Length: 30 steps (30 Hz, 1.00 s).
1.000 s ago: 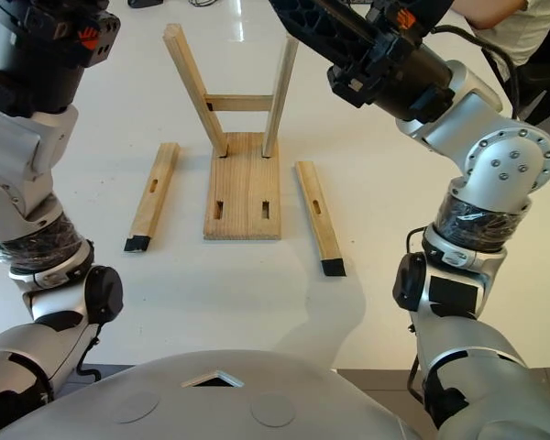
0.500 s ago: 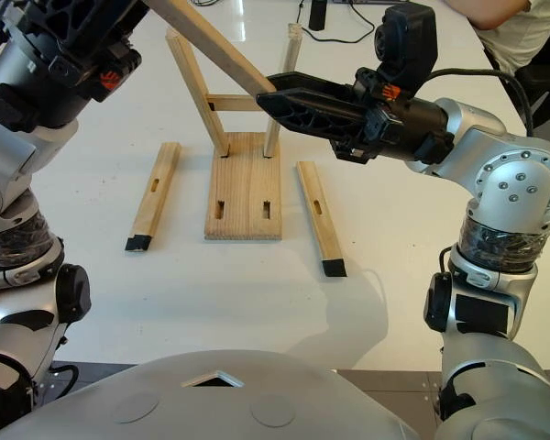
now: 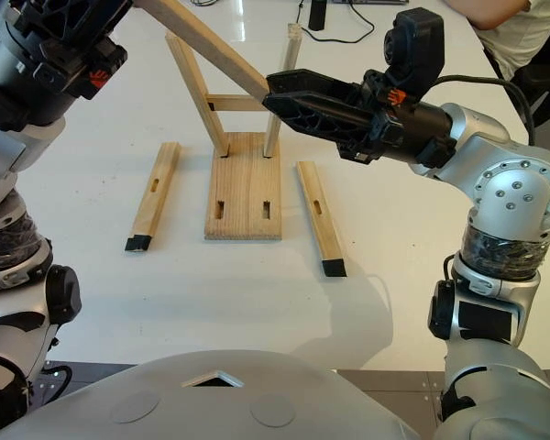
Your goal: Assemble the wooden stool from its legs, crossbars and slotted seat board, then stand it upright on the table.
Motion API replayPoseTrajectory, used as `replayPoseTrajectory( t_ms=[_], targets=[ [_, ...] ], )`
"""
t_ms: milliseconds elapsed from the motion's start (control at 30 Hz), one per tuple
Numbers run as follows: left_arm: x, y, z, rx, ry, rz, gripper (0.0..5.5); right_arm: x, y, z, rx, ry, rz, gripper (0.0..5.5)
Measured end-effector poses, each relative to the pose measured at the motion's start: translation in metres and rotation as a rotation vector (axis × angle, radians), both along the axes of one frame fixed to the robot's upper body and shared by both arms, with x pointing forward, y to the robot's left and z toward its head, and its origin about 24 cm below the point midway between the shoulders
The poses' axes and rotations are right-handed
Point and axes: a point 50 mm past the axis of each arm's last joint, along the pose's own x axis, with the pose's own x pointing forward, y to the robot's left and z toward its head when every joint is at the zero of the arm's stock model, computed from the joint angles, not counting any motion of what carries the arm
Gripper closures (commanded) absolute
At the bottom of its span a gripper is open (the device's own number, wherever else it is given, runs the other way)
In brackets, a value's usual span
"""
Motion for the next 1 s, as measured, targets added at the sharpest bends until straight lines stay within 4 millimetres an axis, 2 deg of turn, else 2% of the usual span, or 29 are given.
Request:
replayPoseTrajectory(
  t_ms=[100, 167, 267, 300, 433, 500, 600, 733, 833, 1000],
  targets=[
    [0.002, 0.007, -0.006, 0.025, -0.027, 0.068, 4.16, 0.004, 0.001, -0.010, -0.040, 0.006, -0.069, 2.85],
    [0.006, 0.025, -0.014, 0.090, -0.048, 0.196, 4.16, 0.008, -0.001, -0.024, -0.073, 0.025, -0.146, 2.85],
    [0.014, 0.070, -0.039, 0.290, -0.030, 0.472, 4.16, 0.011, -0.009, -0.048, -0.107, 0.076, -0.265, 2.85],
    [0.014, 0.090, -0.053, 0.387, -0.006, 0.559, 4.16, 0.011, -0.011, -0.055, -0.112, 0.078, -0.312, 2.85],
    [0.003, 0.153, -0.106, 0.693, 0.142, 0.752, 4.16, 0.011, -0.009, -0.081, -0.138, 0.098, -0.425, 2.85],
    [-0.002, 0.167, -0.122, 0.773, 0.185, 0.770, 4.16, 0.015, -0.004, -0.094, -0.147, 0.124, -0.467, 2.85],
    [-0.005, 0.173, -0.131, 0.831, 0.185, 0.754, 4.16, 0.017, -0.001, -0.110, -0.171, 0.159, -0.508, 2.85],
    [-0.009, 0.165, -0.139, 0.860, 0.192, 0.678, 4.16, 0.018, 0.000, -0.112, -0.168, 0.156, -0.525, 2.85],
    [-0.018, 0.140, -0.153, 0.858, 0.204, 0.574, 4.16, 0.020, -0.002, -0.113, -0.165, 0.156, -0.541, 2.85],
    [-0.026, 0.112, -0.159, 0.774, 0.205, 0.520, 4.16, 0.030, -0.011, -0.109, -0.088, 0.206, -0.639, 2.85]
  ],
)
